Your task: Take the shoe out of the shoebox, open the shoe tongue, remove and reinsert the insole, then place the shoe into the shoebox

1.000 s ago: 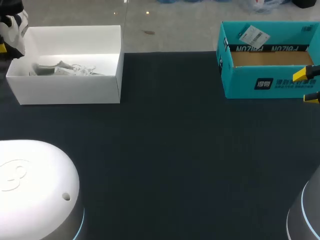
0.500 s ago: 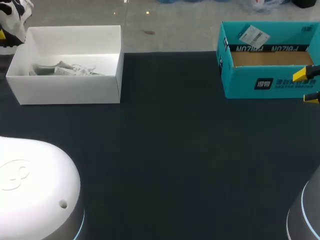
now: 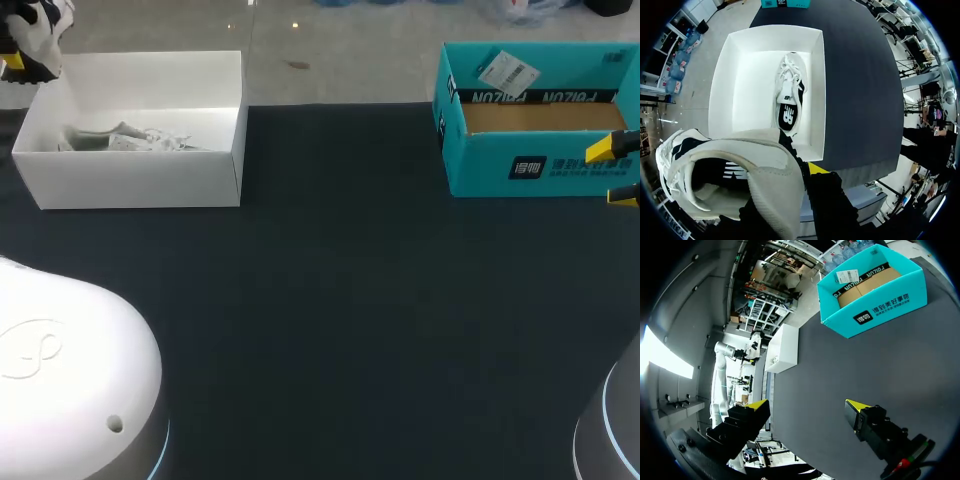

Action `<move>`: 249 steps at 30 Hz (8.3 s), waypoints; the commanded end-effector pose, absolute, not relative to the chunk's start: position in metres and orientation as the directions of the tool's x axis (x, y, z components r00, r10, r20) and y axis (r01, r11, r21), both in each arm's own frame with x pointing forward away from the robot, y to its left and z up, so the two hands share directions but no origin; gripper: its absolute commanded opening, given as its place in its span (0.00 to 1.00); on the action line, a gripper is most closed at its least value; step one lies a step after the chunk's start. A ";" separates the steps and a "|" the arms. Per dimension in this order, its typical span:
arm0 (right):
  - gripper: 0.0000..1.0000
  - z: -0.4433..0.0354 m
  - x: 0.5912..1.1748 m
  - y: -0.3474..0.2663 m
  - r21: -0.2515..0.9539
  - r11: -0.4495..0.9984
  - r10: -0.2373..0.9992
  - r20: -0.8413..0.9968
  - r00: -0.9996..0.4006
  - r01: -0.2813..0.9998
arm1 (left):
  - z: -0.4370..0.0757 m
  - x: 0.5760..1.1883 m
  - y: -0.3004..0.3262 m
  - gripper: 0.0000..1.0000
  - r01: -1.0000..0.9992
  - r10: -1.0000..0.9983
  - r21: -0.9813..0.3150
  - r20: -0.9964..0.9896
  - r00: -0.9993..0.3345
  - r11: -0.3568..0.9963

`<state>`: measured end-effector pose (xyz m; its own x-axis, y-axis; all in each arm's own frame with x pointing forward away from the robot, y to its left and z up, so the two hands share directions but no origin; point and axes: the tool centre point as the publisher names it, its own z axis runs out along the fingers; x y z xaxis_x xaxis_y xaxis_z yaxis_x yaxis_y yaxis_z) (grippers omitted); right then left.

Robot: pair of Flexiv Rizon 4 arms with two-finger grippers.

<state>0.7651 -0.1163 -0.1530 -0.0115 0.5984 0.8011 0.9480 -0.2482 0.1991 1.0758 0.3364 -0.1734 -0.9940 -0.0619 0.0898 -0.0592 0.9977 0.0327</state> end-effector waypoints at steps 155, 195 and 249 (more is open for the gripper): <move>1.00 -0.153 0.765 -0.115 0.198 -0.249 0.600 0.800 -0.009 0.948 | -0.363 1.218 0.328 0.00 0.992 0.988 0.095 0.136 0.069 -0.083; 1.00 -0.153 0.765 -0.115 0.198 -0.249 0.600 0.800 -0.009 0.948 | -0.293 1.215 0.302 1.00 0.996 0.998 0.083 0.060 0.037 -0.042; 1.00 -0.153 0.765 -0.115 0.198 -0.249 0.600 0.800 -0.009 0.948 | -0.284 1.088 0.273 0.89 0.999 0.996 0.053 0.086 -0.015 0.010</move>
